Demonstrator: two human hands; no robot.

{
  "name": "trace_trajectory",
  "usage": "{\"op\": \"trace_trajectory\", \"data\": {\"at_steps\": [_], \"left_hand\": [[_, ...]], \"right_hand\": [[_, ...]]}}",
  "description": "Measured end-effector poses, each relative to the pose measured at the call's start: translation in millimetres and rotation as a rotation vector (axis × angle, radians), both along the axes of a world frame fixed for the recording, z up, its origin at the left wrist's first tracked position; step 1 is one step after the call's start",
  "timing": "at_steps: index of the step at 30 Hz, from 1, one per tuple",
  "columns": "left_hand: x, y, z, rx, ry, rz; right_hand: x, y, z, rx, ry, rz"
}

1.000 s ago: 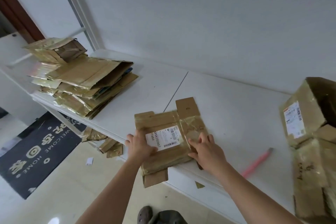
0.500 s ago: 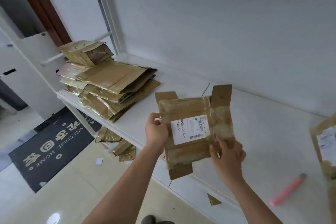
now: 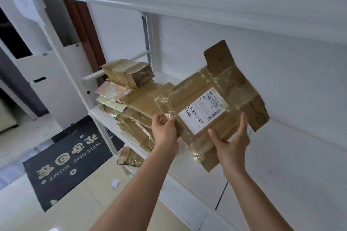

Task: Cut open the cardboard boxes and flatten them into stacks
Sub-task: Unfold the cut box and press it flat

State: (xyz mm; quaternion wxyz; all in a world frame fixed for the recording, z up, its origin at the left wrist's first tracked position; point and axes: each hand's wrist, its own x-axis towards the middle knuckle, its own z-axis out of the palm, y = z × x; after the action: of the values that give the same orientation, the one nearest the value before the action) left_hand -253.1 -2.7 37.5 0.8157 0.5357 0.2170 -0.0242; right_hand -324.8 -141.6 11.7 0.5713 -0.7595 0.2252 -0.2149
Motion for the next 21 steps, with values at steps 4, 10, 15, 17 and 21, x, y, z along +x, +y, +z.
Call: {"op": "trace_trajectory", "data": {"at_steps": [4,10,15,17,21], "left_hand": [[58.1,48.7,15.6,0.083,-0.073,0.001],[115.2,95.6,-14.5,0.762,-0.017,-0.107],[112.0,120.2,-70.7,1.538,-0.049,-0.299],[118.4,124.7,-82.9,1.685,-0.326,-0.321],[136.7,123.7,-94.2,1.816,-0.606,-0.599]], "right_hand": [[73.2,36.6,5.9,0.070,-0.158,0.105],[162.4,78.7,-25.6,-0.044,0.142,0.269],[165.6,86.1,-61.9,-0.214,0.404,0.242],[166.6,87.7,-64.4,-0.299,0.372,0.245],[176.0,92.2,-60.1,-0.513,0.352,0.205]]}}
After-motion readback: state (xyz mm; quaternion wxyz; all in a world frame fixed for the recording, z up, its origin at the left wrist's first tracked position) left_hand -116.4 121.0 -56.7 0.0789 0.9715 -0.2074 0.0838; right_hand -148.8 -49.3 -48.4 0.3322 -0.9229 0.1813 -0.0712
